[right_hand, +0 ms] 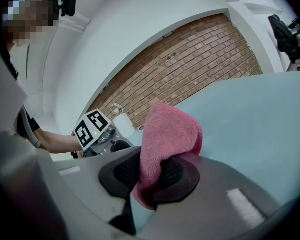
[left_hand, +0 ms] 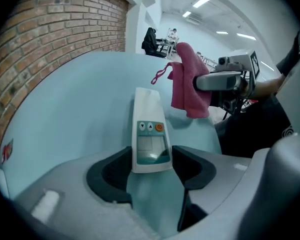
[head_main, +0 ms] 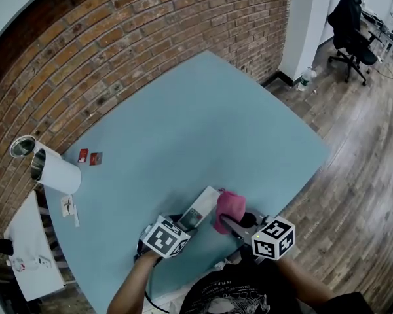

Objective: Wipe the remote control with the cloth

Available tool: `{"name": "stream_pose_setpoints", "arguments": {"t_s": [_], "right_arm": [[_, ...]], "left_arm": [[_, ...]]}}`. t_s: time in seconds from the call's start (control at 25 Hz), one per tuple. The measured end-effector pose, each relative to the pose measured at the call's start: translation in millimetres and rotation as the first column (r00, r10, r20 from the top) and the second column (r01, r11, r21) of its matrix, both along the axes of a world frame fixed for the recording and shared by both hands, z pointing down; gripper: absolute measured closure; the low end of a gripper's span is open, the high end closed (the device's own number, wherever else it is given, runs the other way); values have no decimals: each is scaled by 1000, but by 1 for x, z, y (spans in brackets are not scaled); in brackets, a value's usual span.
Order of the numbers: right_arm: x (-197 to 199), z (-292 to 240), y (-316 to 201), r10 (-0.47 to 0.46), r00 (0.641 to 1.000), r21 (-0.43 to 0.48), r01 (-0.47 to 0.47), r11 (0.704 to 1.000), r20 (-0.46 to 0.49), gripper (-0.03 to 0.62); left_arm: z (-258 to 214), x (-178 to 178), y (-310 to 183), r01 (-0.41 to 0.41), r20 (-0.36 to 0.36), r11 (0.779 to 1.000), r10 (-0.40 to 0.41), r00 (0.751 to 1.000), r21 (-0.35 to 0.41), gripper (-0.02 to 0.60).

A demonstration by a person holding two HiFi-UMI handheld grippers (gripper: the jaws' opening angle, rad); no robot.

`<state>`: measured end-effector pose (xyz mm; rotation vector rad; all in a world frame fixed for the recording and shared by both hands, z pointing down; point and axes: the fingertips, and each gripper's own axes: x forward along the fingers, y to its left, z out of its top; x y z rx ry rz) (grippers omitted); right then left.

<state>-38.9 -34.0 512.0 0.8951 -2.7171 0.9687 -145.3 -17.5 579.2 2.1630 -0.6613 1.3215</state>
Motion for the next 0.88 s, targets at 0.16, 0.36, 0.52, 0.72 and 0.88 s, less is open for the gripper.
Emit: {"name": "stream_pose_setpoints", "arguments": {"t_s": [0.16, 0.36, 0.52, 0.72, 0.88], "right_arm": [[-1, -1, 4, 7, 1000, 6, -7, 1000, -5, 528], [-2, -4, 13, 14, 1000, 18, -14, 1000, -12, 528], [0, -5, 28, 22, 999, 15, -21, 1000, -28, 528], [7, -5, 51, 23, 997, 6, -22, 1000, -76, 528], [7, -15, 55, 15, 996, 19, -13, 1000, -93, 528]], "left_arm": [[1, -2, -4, -44, 4, 998, 43, 999, 42, 321], [1, -8, -9, -55, 12, 994, 54, 998, 93, 316], [0, -13, -12, -75, 30, 985, 72, 997, 158, 313], [-18, -15, -8, 21, -103, 971, 4, 995, 240, 314], [-62, -11, 0, 267, -464, 940, -144, 874, 212, 318]]}}
